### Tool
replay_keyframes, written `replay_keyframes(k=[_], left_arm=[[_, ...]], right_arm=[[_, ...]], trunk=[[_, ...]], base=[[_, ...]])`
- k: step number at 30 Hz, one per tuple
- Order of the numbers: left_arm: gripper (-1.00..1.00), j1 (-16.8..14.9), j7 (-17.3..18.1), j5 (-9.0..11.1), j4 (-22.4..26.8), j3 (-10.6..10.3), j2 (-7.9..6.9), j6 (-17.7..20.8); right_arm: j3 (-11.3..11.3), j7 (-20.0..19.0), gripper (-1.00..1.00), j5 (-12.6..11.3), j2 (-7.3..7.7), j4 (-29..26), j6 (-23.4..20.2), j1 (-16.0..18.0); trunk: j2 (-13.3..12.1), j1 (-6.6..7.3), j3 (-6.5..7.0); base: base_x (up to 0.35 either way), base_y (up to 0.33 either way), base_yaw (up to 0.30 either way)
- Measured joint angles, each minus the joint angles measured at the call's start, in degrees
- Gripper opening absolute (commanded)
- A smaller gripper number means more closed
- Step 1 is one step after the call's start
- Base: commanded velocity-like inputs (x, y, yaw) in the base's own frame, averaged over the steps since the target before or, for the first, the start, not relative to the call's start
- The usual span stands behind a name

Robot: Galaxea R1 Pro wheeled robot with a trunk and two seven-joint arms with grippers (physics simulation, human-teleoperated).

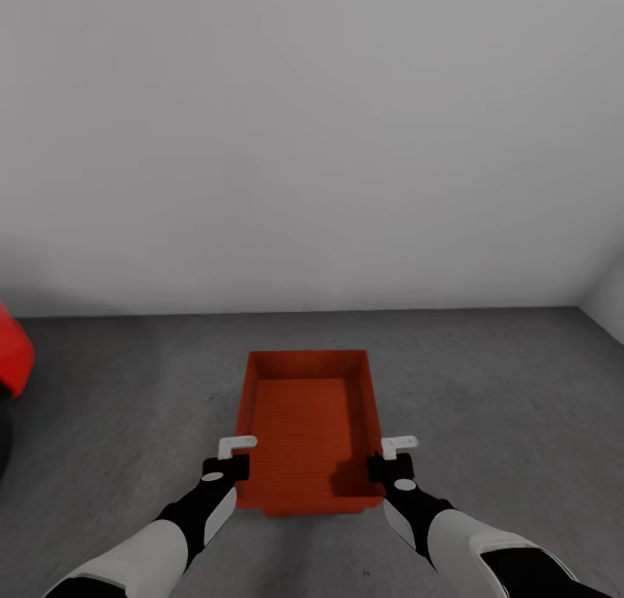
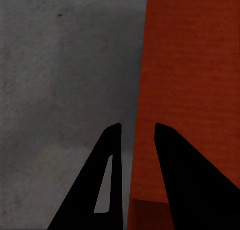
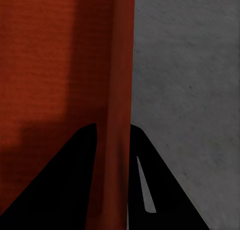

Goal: Move the two storage containers from the living room to the garage. In the garage, place one container on the floor and stack the other container on top of it (either order is fine).

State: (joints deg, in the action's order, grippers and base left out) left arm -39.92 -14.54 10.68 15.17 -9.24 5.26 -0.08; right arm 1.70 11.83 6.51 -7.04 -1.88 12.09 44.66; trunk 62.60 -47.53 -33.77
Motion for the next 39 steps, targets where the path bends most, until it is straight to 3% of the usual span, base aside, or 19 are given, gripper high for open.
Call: replay_keyframes(k=[39], left_arm=[[-1.0,0.0,0.0,0.0,0.1,0.0,0.02,0.1]], right_arm=[[-0.1,-0.1,-1.0,0.0,0.04,-0.1,0.0,0.0]], trunk=[[0.0,0.0,0.06]], base=[[-0.018,-0.029,0.016]])
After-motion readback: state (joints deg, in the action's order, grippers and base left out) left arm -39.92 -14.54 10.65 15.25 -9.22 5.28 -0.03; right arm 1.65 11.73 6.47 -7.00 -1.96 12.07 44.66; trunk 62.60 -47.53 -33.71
